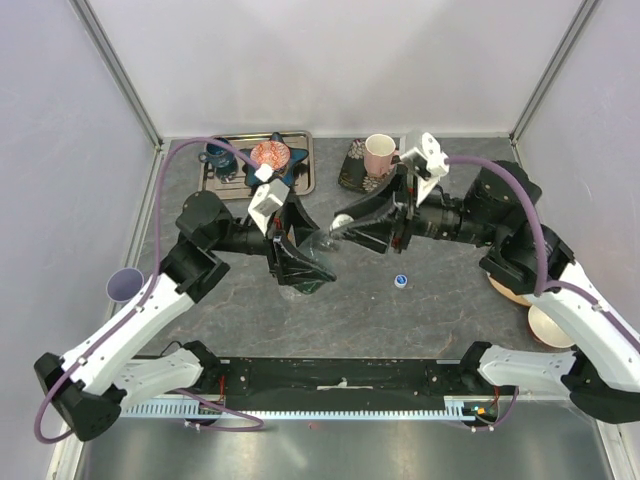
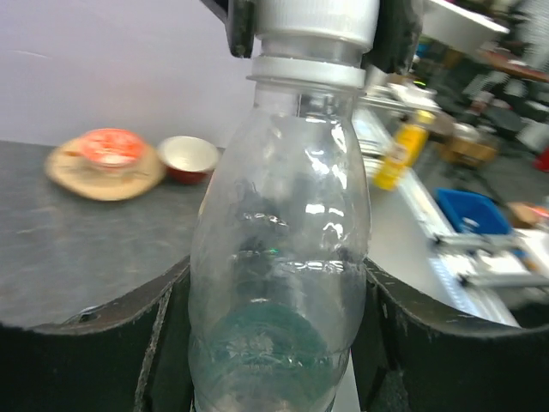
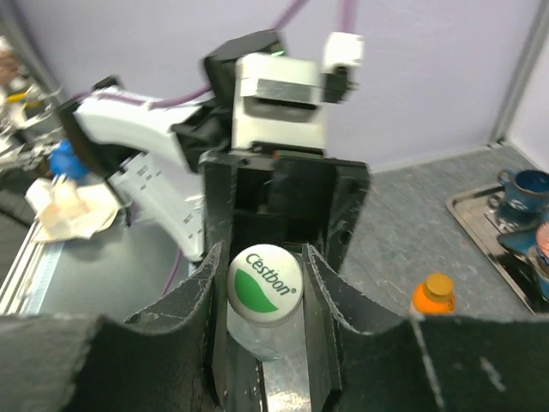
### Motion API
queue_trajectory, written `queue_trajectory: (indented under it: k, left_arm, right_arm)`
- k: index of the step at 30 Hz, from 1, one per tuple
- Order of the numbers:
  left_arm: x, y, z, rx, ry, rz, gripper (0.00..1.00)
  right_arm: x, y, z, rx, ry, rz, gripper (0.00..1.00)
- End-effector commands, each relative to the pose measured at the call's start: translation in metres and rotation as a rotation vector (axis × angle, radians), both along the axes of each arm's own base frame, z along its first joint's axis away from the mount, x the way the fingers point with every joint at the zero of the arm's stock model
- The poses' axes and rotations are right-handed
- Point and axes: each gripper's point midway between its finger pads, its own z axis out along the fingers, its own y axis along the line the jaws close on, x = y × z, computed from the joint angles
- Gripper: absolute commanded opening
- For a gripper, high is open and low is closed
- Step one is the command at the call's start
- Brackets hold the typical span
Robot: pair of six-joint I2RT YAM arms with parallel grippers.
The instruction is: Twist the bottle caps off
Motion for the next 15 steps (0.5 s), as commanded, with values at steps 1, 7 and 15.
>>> queue_trajectory:
  k: [1,7,15]
  left_arm:
    - [-0.054,0.017,0.026,-0.008,0.032,-0.362,0.5]
    - [-0.051,0.015,0.013,0.034,0.098,-0.424,0.5]
    - [-0.037,0.013,0.008,0.043,0.118,-0.399,0.49]
  right_arm:
    - [-0.053,-0.005,-0.008,-0.006,-0.099,0.276,0.0]
    - [-0.091,-0.015,-0.007,0.012,-0.119,0.482,0.0]
    - [-0.094,-0.021,-0.01,0.022,-0.136,0.464,0.0]
